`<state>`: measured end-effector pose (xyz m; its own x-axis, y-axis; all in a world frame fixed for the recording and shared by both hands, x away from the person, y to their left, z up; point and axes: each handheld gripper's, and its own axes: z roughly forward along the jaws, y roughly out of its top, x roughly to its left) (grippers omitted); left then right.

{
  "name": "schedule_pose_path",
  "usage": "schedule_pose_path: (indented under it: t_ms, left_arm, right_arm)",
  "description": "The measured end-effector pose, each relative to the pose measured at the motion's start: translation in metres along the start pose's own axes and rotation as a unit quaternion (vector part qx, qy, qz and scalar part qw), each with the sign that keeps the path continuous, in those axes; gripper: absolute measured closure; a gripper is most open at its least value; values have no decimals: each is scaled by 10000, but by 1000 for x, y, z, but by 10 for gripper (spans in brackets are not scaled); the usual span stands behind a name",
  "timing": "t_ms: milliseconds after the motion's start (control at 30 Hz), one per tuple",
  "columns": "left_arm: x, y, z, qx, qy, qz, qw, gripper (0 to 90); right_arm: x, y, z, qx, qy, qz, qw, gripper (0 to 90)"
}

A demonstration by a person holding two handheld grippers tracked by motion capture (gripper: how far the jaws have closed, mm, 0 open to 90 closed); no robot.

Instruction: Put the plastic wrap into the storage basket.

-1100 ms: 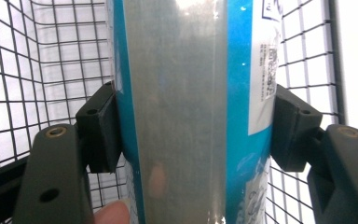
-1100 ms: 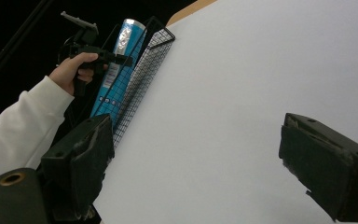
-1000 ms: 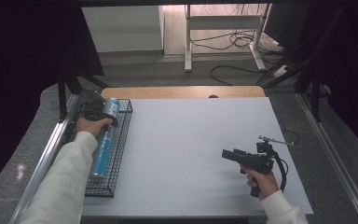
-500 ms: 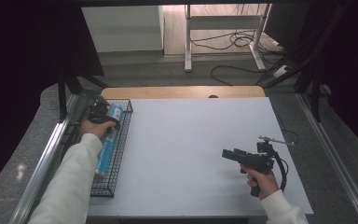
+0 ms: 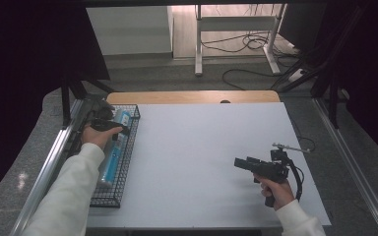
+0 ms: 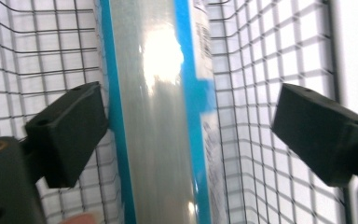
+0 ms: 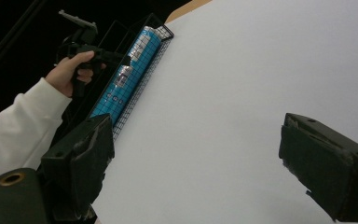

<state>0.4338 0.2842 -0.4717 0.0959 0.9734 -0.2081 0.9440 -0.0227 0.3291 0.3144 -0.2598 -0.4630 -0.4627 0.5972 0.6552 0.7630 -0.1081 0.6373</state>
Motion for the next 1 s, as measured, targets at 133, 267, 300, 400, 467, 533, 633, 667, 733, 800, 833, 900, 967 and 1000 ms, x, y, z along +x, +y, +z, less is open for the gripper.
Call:
schedule_pose_path:
  t_ms: [133, 267, 300, 400, 467, 533, 633, 667, 733, 800, 833, 900, 967, 1000]
  left_arm:
    - [-6, -9, -23, -286, -121, 98, 9995, 98]
    - [-17, -26, -53, -702, -162, 378, 9967, 106]
    - [-21, -32, -63, -810, -261, 490, 9952, 109]
    - [-31, -51, -83, -1082, -535, 770, 9897, 112]
    - [-38, -65, -93, -1242, -654, 965, 9854, 114]
    - [-44, -79, -103, -1380, -751, 1176, 9806, 124]
    - [-49, -102, -116, -1630, -834, 1402, 9731, 131]
    - [-49, -110, -120, -1676, -895, 1454, 9710, 132]
    - [-52, -123, -124, -1768, -978, 1607, 9661, 134]
    - [-58, -140, -127, -1830, -1027, 1823, 9606, 136]
    - [-61, -147, -127, -1841, -1088, 1907, 9581, 138]
    - [-68, -159, -126, -1853, -1169, 2055, 9538, 141]
    - [-72, -166, -124, -1840, -1164, 2149, 9521, 142]
    - [-74, -170, -123, -1845, -1117, 2172, 9520, 143]
  right_arm:
    - [0, 0, -2, 15, 36, -11, 10000, 104]
    - [1, -1, -6, 17, 39, -47, 10000, 104]
    - [1, -1, -7, 6, 49, -65, 10000, 104]
    - [4, -2, -12, -8, 68, -131, 9999, 105]
    - [6, -3, -16, 6, 10, -257, 9997, 105]
    - [7, -4, -20, 20, 9, -357, 9994, 105]
    - [7, -5, -26, 55, -89, -570, 9983, 108]
    - [7, -6, -27, 90, -143, -641, 9978, 108]
    - [6, -8, -29, 143, -230, -784, 9966, 108]
    - [4, -10, -29, 231, -301, -920, 9950, 109]
    - [4, -11, -29, 267, -330, -956, 9945, 109]
    - [4, -13, -28, 319, -357, -1019, 9936, 109]
    - [4, -14, -28, 333, -367, -1067, 9930, 110]
    - [5, -14, -27, 344, -363, -1102, 9926, 110]
